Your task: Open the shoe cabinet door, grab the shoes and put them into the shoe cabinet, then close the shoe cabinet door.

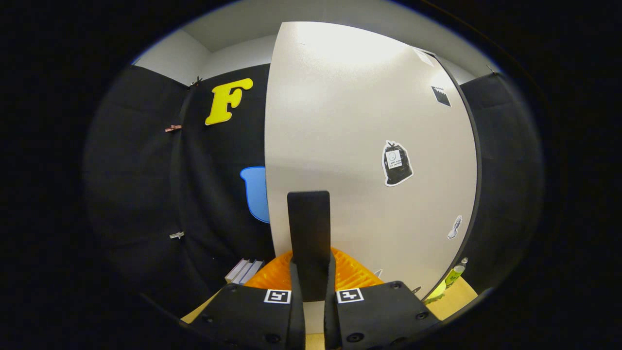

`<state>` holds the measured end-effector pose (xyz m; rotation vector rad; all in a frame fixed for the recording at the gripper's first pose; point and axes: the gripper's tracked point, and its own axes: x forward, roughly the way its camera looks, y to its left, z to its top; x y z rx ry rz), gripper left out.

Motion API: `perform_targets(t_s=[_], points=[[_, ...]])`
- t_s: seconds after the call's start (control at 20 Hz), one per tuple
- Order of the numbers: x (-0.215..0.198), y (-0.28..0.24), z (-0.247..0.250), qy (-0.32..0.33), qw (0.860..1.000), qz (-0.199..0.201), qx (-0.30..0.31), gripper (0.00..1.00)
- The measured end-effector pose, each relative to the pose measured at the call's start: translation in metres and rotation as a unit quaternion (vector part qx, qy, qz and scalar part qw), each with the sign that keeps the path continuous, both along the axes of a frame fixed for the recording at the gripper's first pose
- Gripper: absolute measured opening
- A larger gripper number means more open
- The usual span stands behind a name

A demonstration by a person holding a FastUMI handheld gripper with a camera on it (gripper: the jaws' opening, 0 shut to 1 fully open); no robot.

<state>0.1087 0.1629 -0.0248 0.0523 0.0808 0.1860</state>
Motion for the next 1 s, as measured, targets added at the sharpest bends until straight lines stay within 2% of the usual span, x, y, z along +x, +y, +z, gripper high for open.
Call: perform_targets(t_s=[0.45, 1.0], points=[[-0.06, -0.039, 0.005, 0.002, 0.999, 0.037, 0.005, 0.19], [-0.115, -0.112, 0.008, 0.005, 1.0, 0.029, 0.008, 0.19]])
